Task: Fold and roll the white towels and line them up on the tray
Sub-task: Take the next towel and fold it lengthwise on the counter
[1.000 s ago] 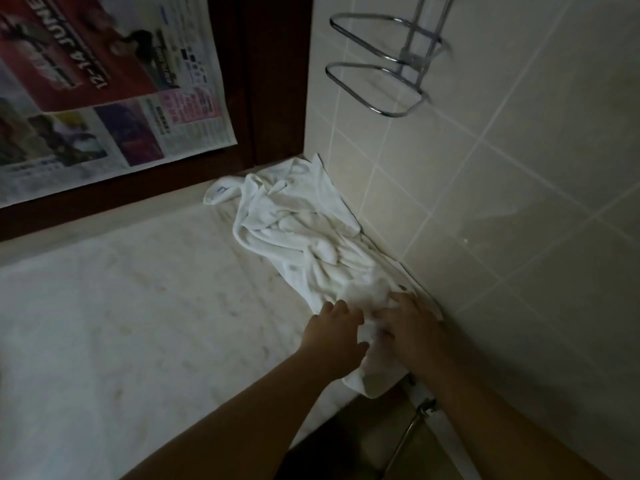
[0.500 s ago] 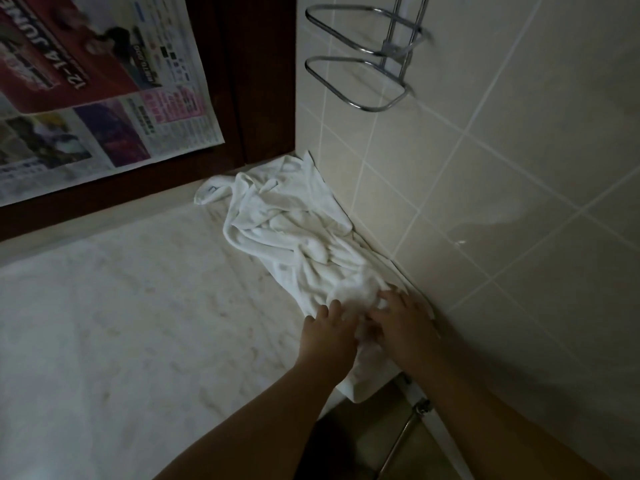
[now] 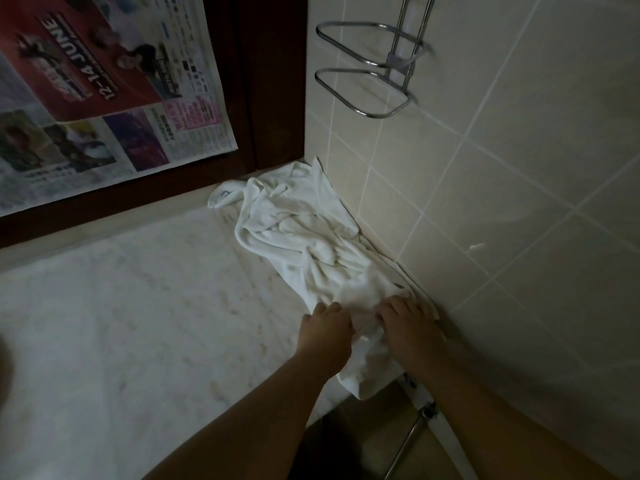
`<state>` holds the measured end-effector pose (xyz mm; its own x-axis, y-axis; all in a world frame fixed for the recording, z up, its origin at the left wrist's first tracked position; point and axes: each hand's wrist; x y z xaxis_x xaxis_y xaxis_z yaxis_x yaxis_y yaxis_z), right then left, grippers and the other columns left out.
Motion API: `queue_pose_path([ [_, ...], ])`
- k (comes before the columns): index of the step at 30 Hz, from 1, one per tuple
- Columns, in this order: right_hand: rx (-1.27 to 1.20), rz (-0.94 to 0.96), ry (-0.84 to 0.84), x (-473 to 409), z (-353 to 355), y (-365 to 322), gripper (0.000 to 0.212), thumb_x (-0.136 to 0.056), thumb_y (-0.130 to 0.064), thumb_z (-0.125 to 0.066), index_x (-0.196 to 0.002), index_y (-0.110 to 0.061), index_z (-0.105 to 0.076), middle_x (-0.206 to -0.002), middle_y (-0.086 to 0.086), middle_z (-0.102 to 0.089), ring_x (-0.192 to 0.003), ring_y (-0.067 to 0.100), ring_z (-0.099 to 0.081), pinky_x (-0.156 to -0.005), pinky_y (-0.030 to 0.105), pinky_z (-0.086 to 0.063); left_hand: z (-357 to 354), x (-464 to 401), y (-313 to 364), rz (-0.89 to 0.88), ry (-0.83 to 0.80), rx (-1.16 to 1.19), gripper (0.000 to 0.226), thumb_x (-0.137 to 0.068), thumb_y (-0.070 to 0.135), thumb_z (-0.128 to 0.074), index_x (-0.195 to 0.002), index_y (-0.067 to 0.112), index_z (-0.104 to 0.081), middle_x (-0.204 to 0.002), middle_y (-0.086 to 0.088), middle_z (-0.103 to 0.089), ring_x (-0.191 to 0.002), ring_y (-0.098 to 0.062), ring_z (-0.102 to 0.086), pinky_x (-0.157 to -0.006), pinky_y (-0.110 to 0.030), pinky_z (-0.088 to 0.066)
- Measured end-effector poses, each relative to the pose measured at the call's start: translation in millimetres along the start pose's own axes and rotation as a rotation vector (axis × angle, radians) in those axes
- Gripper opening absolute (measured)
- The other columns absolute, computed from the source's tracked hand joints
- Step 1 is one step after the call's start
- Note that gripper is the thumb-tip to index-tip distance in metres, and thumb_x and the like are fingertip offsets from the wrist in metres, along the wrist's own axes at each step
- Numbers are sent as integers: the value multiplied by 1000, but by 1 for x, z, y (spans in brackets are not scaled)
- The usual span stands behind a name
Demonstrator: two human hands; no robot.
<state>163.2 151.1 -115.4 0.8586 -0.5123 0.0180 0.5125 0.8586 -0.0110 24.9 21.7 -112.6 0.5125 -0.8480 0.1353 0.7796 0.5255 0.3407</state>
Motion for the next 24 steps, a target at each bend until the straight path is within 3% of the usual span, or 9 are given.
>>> queue_pose_path([
  [5, -50, 33, 79, -6, 31, -19, 16, -89, -22, -73, -103, -26, -66, -97, -6, -64, -91, 17, -64, -87, 34, -49, 7, 10, -1, 31, 80, 145, 34, -100, 54, -56, -126, 33, -58, -120, 7, -61, -114, -20, -54, -96, -41, -48],
  [11, -244, 119, 198, -11, 85, -44, 7, -104, -18, -55, -104, -21, -61, -100, -8, -53, -91, 10, -49, -85, 26, -44, 52, 24, -7, 67, 247, 332, 30, -101, 52, -57, -119, 30, -68, -112, 10, -66, -104, -15, -56, -90, -38, -53],
  [13, -315, 122, 292, -12, 112, -56, 6, -103, -14, -57, -101, -16, -63, -98, -8, -51, -90, 13, -50, -82, 28, -46, 83, 32, -12, 57, 308, 475, 26, -98, 50, -65, -113, 30, -71, -109, 14, -66, -100, -10, -57, -88, -30, -54],
  [16, -405, 138, 451, -10, 160, -77, 3, -101, -11, -60, -102, -11, -64, -100, 0, -55, -89, 19, -55, -81, 31, -48, 148, 50, -23, 40, 343, 671, 21, -91, 47, -77, -99, 28, -73, -93, 15, -69, -85, -2, -64, -70, -13, -47],
  [18, -460, 148, 525, -11, 195, -93, 4, -101, -13, -61, -104, -11, -64, -102, 1, -58, -91, 18, -57, -83, 28, -48, 194, 62, -30, -28, 390, 686, 18, -89, 46, -80, -91, 30, -73, -86, 14, -72, -81, 2, -65, -72, -16, -49],
  [22, -581, 186, 627, -11, 265, -141, 18, -102, -18, -61, -118, -13, -67, -108, -1, -60, -93, 9, -59, -83, 5, -40, 286, 101, -44, -138, 552, 618, 17, -90, 44, -80, -89, 28, -72, -81, 12, -71, -78, 1, -65, -70, -20, -50],
  [24, -605, 227, 649, -9, 295, -164, 24, -103, -21, -61, -124, -15, -69, -107, -1, -59, -93, 9, -60, -86, 7, -42, 323, 124, -49, -166, 585, 618, 15, -90, 41, -80, -88, 29, -72, -81, 10, -71, -76, -4, -67, -71, -27, -57],
])
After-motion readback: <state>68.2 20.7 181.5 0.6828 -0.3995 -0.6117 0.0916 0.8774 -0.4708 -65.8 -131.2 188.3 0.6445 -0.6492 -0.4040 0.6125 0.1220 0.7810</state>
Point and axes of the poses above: each hand's wrist, its own x-axis away from the middle knuckle, its own z-axis out of the back of the hand, y = z × x
